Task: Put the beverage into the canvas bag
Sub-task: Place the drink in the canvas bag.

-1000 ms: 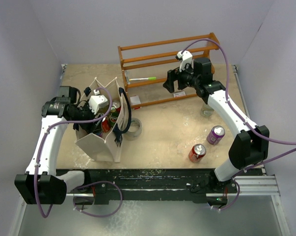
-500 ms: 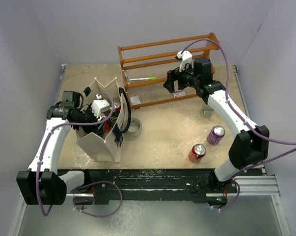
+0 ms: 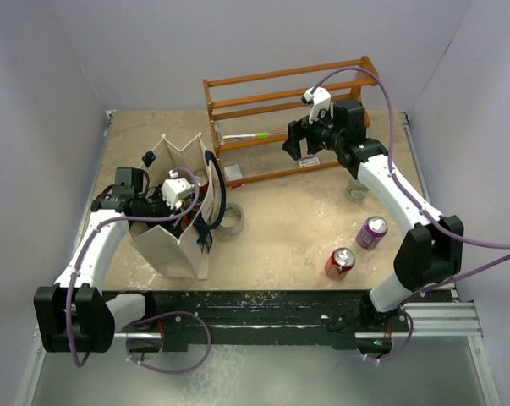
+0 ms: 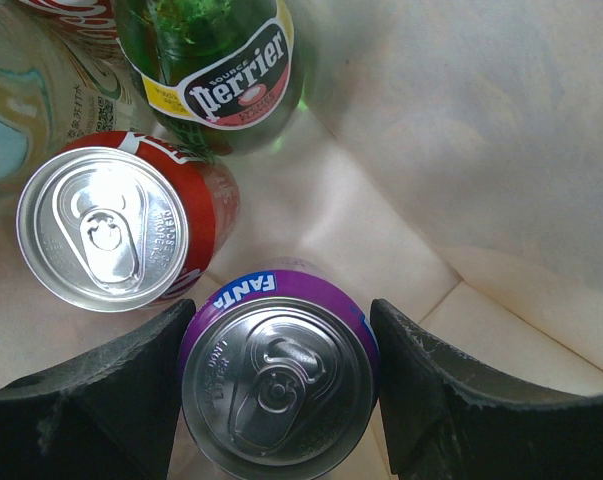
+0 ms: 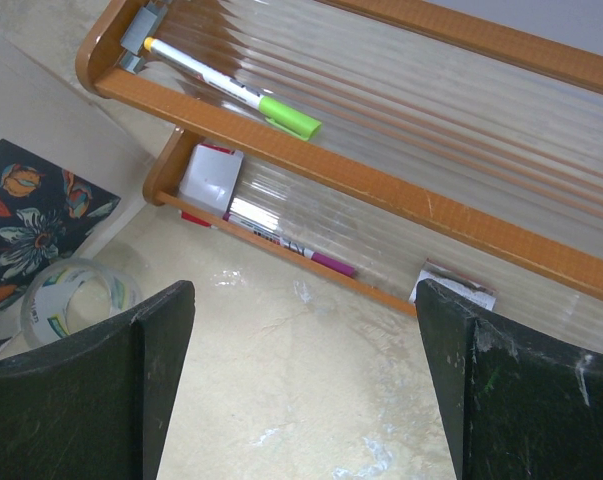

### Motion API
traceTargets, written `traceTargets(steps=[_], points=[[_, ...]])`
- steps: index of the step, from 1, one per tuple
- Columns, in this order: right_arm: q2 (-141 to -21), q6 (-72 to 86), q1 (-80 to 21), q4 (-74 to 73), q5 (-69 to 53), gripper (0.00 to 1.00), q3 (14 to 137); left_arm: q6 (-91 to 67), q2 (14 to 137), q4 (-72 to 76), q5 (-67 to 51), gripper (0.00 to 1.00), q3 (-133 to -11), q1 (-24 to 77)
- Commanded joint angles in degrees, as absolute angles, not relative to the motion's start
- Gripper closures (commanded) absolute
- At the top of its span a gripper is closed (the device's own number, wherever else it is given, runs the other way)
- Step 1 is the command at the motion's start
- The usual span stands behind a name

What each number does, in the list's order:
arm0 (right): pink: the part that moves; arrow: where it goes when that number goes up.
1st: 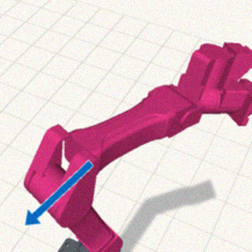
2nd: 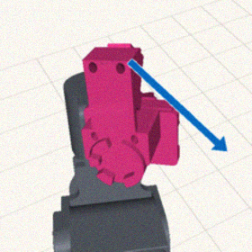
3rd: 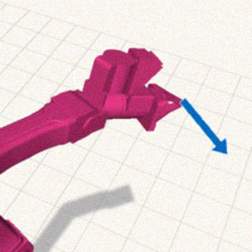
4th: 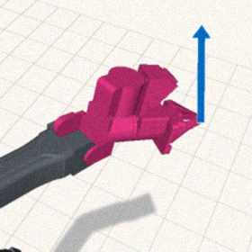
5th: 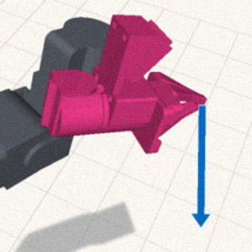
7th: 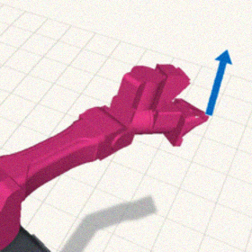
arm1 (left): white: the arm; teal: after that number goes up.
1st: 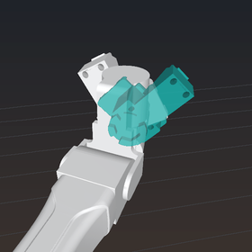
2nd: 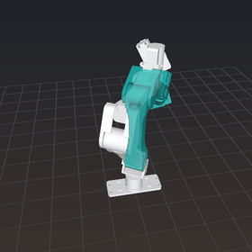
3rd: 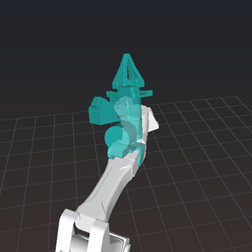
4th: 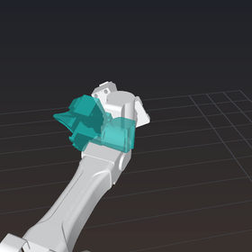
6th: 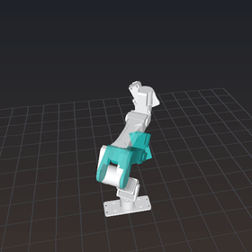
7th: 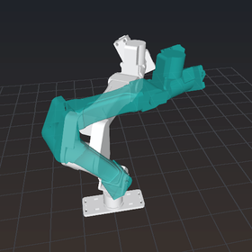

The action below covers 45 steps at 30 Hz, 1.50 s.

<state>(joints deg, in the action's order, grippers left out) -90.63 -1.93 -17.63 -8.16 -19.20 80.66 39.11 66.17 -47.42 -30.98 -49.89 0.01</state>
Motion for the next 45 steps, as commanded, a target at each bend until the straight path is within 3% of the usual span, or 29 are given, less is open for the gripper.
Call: traceTargets(steps=[1, 22, 41, 45], points=[[-89.2, -3.2, -18.0, -6.2, -17.9, 0.07, 80.8, 36.6, 65.4, -39.4, -30.1, 1.00, -49.2, -0.3], [-87.5, -4.5, -18.0, -6.0, -16.2, 0.07, 79.7, 23.1, 66.2, -24.9, -27.3, 1.00, -44.7, -0.4], [-87.5, -5.1, -18.0, -5.7, -16.0, 0.07, 79.7, 29.8, 66.4, -27.8, -29.9, 1.00, -41.9, -0.3], [-87.3, -5.2, -18.0, -5.8, -15.9, 0.07, 79.7, 31.5, 67.7, -28.1, -30.0, 0.92, -42.2, -0.3]])
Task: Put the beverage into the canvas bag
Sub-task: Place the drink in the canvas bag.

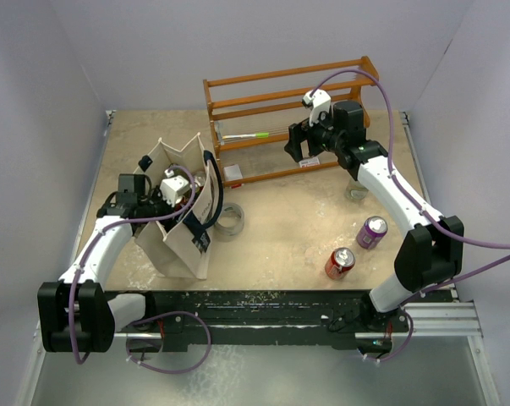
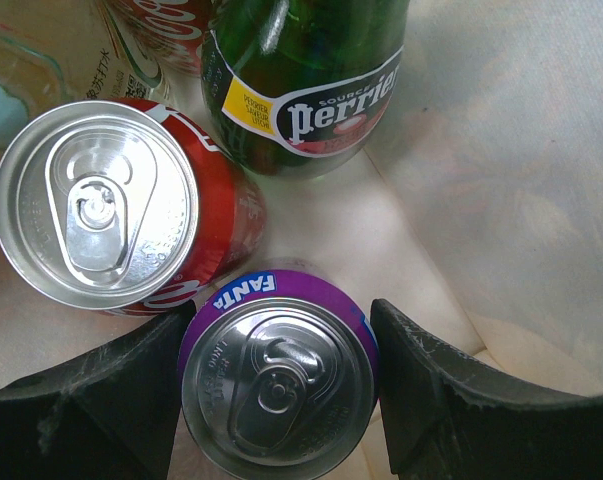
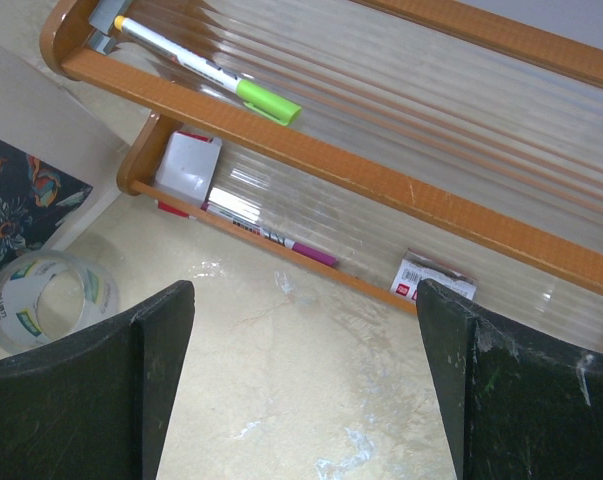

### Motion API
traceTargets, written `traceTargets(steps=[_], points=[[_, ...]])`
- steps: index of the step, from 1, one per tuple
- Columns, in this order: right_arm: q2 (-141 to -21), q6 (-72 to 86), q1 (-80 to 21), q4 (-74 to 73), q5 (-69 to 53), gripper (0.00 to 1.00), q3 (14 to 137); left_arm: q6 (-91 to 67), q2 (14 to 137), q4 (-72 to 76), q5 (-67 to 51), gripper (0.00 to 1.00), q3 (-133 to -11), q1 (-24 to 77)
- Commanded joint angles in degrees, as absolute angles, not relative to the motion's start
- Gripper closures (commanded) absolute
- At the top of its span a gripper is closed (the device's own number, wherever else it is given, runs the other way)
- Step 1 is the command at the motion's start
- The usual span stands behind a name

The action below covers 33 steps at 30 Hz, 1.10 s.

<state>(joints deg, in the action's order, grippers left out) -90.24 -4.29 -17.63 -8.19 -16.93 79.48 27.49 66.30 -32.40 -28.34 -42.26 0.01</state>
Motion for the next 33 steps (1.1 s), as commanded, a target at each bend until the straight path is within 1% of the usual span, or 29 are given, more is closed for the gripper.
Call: traceTargets(steps=[1, 4, 7, 16, 22, 29, 33], points=[[-87.3, -5.3, -18.0, -5.8, -15.9, 0.07, 79.7, 31.9, 68.0, -28.2, -30.4, 0.91, -42.3, -0.3], [-87.3, -5.4, -18.0, -5.7, -15.9, 0.07, 79.8, 32.7, 68.9, -28.8, -31.0, 0.87, -42.8, -0.3], [-87.3, -5.4, -18.0, -5.8, -15.9, 0.07, 80.0, 32.7, 70.0, -28.8, -30.5, 0.81, -43.2, -0.3], [-87.4, -5.6, -18.0, -5.7, -15.9, 0.07, 80.3, 32.7, 70.5, -30.5, -29.3, 0.52, -43.9, -0.3], [-87.3, -5.7, -18.0, -5.5, -16.0, 0.07, 79.9, 32.2, 69.6, -32.3, -28.7, 0.37, -44.1, -0.3], [-87.0, -5.9, -18.0, -5.5, -15.9, 0.07, 79.5, 32.2, 68.9, -34.2, -27.6, 0.25, -45.4, -0.3], [-87.0, -6.0, -18.0, -5.4, -15.9, 0.07, 79.6, 32.9, 68.3, -35.4, -27.3, 0.21, -45.9, -0.3]])
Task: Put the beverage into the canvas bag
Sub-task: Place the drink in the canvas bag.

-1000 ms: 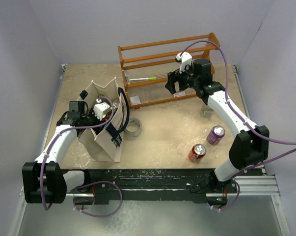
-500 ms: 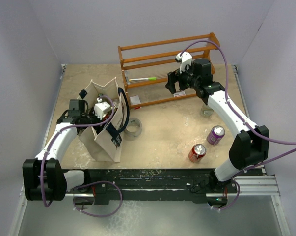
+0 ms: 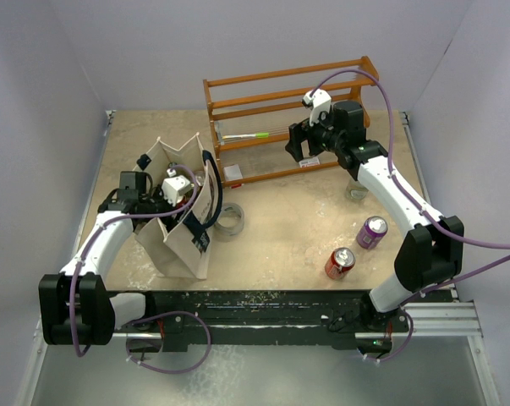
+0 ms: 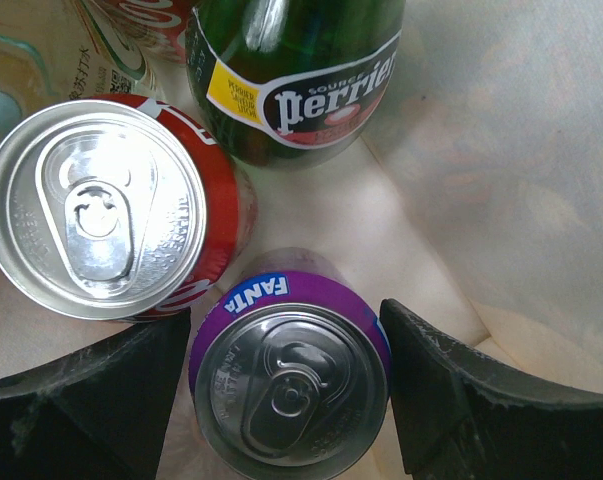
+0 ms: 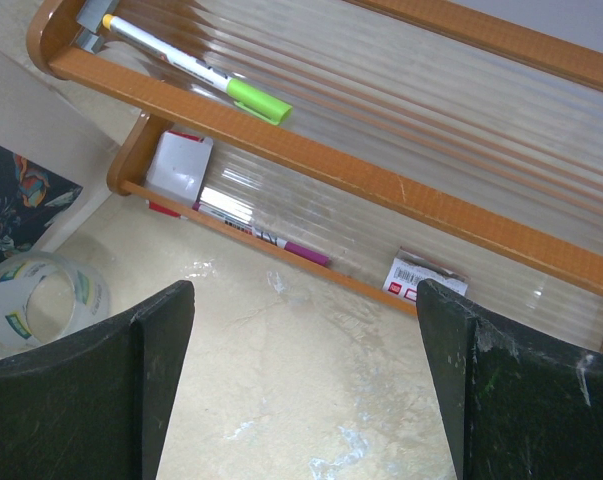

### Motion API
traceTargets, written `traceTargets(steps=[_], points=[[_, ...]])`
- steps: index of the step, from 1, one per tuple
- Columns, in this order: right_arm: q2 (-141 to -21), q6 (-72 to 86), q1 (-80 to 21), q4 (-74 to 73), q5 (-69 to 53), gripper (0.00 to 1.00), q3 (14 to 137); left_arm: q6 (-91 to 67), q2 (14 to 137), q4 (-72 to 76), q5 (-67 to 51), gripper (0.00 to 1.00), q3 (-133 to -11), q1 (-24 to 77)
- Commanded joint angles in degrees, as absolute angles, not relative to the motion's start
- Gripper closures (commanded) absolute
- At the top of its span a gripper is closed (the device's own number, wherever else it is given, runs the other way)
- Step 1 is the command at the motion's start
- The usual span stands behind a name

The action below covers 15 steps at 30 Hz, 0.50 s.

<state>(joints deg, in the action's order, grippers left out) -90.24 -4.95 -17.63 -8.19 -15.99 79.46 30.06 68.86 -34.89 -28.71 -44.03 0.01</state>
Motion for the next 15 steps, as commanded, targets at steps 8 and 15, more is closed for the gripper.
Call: traceTargets(steps=[8, 15], points=[[-87.0, -6.0, -18.0, -5.4, -16.0, 0.07, 79.9, 33.6, 66.8, -37.3, -26.3, 0.12, -47.0, -0.3], [-87.0, -6.1, -18.0, -5.4, -16.0, 0.07, 80.0, 32.8, 65.9, -39.1, -27.1, 0.07, -49.2, -0.3]])
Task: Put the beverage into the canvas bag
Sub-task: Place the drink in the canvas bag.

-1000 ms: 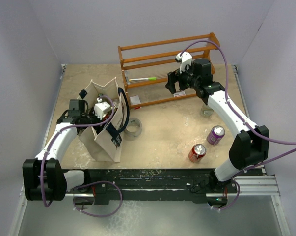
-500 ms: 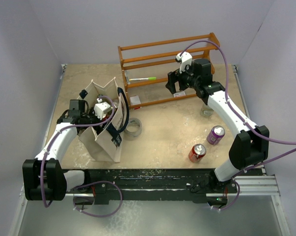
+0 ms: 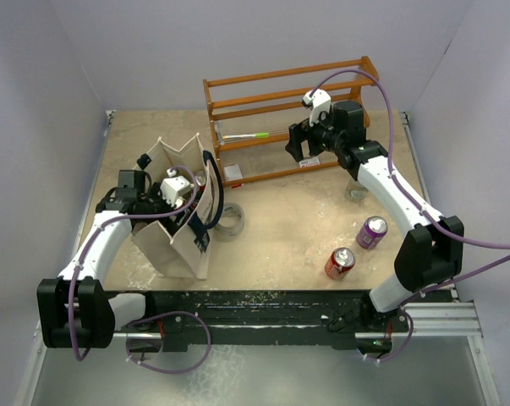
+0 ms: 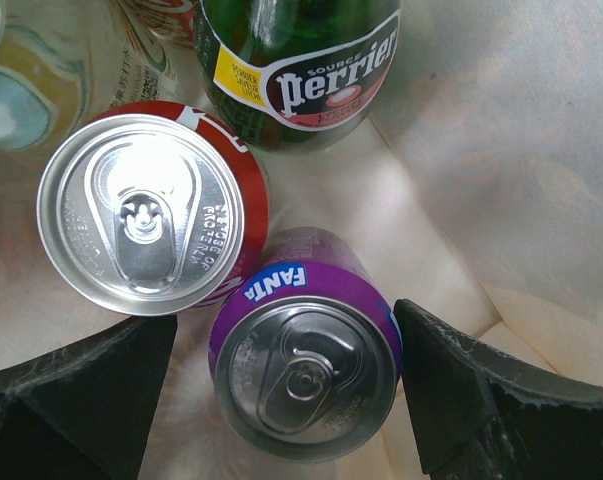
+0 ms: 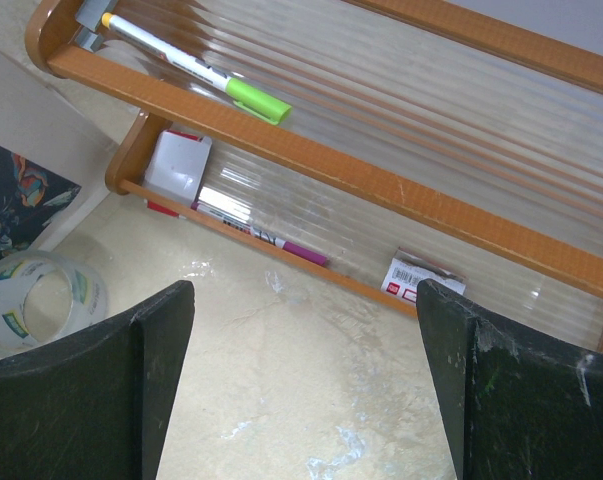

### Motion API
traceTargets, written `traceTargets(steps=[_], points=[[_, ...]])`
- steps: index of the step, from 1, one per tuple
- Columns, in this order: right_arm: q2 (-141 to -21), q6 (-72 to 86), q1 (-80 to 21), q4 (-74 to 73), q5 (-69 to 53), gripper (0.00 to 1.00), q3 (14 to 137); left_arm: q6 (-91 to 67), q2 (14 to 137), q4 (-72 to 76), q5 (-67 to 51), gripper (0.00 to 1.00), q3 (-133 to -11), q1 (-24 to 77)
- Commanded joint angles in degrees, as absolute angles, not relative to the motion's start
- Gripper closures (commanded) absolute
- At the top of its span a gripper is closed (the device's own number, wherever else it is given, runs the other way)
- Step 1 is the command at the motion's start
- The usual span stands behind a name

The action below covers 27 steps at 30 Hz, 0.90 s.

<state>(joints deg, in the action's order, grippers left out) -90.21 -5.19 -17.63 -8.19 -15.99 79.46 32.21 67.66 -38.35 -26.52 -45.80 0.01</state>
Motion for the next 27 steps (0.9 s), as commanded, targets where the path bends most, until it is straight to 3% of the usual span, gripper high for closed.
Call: traceTargets(steps=[1, 4, 27], points=[[-87.0, -6.1, -18.0, -5.4, -16.0, 0.07, 80.0, 32.7, 65.7, -39.4, -27.5, 0.06, -49.4, -0.3], [-86.8, -6.3, -18.0, -5.5, -16.0, 0.07, 80.0, 33.1, 65.0, -40.5, -27.9, 0.00, -50.1, -0.3], [-86.8, -6.1, -18.0, -5.4, -16.5, 0.07, 80.3, 33.4, 60.0, -47.4, -30.4, 0.01, -58.3, -0.3]])
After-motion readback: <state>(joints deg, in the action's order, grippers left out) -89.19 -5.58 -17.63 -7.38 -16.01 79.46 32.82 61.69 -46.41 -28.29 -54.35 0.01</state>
